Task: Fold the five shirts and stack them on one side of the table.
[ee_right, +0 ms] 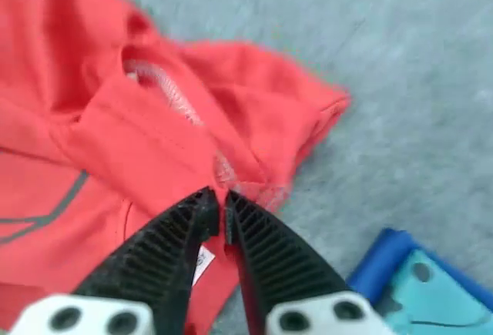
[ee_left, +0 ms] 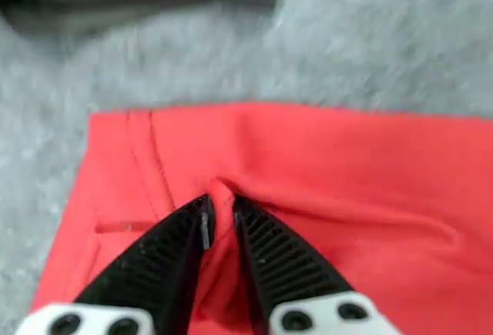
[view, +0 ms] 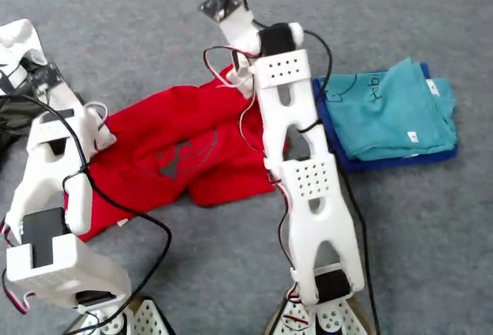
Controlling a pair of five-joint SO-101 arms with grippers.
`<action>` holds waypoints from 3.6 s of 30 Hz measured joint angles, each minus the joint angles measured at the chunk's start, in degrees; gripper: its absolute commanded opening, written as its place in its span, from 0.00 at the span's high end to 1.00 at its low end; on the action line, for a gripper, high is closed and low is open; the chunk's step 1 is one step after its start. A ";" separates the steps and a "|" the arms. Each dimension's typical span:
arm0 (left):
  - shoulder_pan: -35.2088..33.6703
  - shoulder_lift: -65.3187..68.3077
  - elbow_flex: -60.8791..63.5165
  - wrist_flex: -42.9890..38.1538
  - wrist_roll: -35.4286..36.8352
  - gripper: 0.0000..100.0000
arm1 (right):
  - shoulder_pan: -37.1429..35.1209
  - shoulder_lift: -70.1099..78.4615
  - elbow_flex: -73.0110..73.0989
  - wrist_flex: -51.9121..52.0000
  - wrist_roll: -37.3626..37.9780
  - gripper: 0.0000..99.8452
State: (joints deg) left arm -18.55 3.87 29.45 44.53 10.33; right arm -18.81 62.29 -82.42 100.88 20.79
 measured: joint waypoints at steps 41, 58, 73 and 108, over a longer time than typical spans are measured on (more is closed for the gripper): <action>-9.58 28.31 -61.54 54.33 19.52 0.85 | 1.85 18.46 -10.46 -10.81 -5.98 1.00; -3.08 29.45 -51.87 53.63 19.52 0.95 | 1.85 18.46 -10.46 -10.81 -5.98 1.00; 1.58 7.82 -13.27 34.02 8.88 0.93 | 1.85 18.46 -10.46 -10.81 -5.98 1.00; -4.13 11.60 -29.45 47.74 18.55 0.83 | 1.85 18.46 -10.46 -10.81 -5.98 1.00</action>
State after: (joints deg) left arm -22.68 15.47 0.00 92.26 28.88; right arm -16.97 80.75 -92.88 90.07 14.81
